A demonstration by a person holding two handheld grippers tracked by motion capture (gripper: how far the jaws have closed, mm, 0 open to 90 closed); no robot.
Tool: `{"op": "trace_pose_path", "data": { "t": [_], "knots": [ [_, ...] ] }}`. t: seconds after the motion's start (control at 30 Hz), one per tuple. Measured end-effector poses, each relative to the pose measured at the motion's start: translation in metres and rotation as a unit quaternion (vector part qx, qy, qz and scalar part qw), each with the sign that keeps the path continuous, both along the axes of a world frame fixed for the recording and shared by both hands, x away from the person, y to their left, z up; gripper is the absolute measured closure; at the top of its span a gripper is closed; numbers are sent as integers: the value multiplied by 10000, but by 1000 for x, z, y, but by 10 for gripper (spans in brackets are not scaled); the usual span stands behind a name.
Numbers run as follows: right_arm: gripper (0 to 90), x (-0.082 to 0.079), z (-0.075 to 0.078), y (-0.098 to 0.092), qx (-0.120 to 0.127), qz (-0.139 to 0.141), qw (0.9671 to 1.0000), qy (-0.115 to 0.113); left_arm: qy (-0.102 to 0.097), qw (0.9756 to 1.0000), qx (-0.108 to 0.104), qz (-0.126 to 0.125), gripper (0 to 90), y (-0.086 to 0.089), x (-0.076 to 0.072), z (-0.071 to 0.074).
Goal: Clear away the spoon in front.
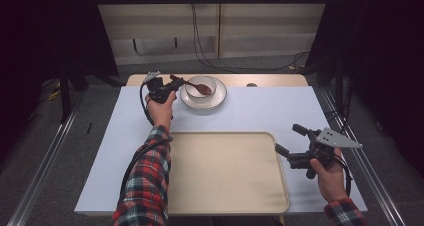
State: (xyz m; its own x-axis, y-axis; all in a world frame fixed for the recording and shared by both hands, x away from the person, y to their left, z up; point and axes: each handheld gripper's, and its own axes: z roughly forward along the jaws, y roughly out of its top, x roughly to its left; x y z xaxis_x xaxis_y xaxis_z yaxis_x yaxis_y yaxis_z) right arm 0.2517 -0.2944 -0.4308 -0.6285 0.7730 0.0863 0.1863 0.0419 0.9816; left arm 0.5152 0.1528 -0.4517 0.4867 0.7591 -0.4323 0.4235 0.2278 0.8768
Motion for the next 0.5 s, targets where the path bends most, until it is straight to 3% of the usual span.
{"op": "trace_pose_path", "data": {
  "t": [0.1, 0.13, 0.5],
  "knots": [
    [15, 0, 0, 0, -2, -3, 10000, 1, -18, 10000, -1, -16, 794, -1, 0, 3],
    [15, 0, 0, 0, -7, -3, 10000, -9, -23, 9999, -101, -84, 803, -2, 0, 5],
    [15, -1, 0, 0, -18, 27, 10000, -2, -92, 9997, -48, -234, 838, 0, 0, 18]
  ]
}}
